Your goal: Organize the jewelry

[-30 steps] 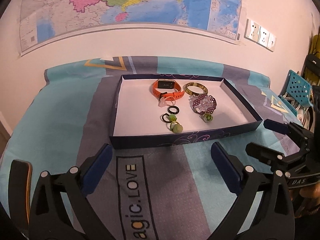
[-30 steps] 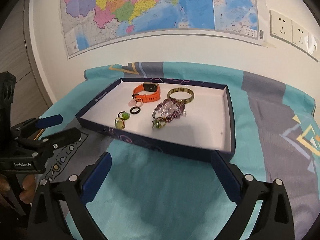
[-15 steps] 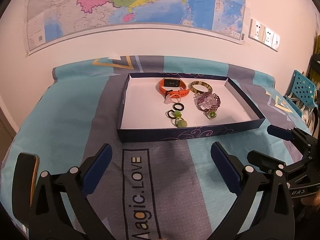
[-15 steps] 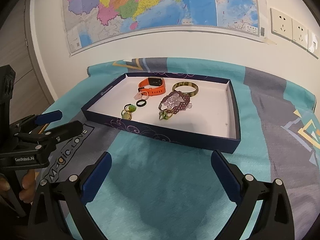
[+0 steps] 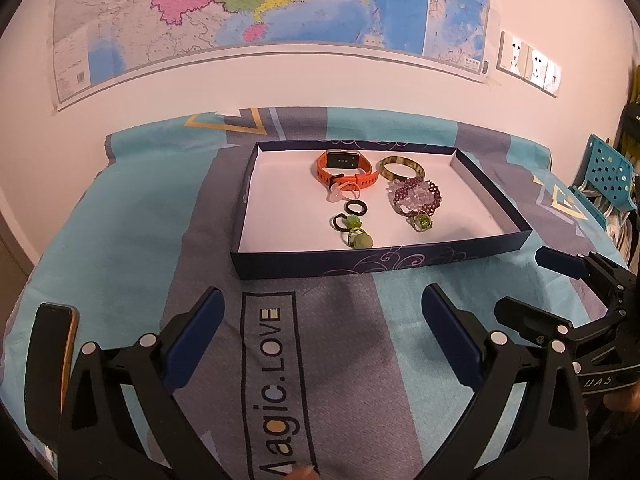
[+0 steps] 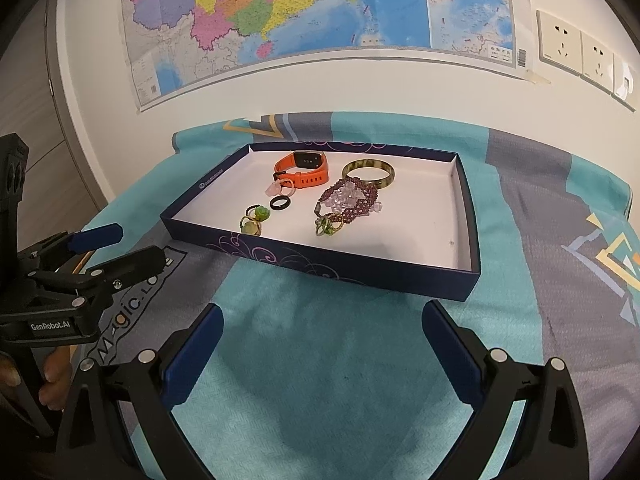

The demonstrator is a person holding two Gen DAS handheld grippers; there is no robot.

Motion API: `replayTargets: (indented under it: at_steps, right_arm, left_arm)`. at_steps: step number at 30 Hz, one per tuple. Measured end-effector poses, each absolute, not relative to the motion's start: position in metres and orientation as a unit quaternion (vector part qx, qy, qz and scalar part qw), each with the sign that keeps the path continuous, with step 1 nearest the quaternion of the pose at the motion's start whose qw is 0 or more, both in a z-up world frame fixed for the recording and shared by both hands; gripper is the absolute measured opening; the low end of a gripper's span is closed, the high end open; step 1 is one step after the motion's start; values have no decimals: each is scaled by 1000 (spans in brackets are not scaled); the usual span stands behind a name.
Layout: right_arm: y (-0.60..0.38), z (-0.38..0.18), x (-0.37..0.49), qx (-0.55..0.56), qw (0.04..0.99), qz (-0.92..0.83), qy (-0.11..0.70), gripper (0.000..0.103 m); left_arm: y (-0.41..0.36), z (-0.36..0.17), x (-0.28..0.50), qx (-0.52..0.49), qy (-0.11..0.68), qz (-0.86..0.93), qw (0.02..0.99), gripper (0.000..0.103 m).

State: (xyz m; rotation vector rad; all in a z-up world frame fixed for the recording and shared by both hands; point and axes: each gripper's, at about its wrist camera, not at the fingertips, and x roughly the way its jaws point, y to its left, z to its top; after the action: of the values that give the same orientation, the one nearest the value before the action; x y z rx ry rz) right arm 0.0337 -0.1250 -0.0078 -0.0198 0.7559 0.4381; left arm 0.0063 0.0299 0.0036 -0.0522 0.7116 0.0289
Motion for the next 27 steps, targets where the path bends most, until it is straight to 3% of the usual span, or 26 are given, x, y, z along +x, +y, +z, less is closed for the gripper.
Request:
replayTargets:
  at_steps: [27]
  right_arm:
    - [-126, -13, 37, -3, 901, 212, 378, 96]
  left_arm:
    - [24, -1, 8, -21, 353, 10, 935, 97]
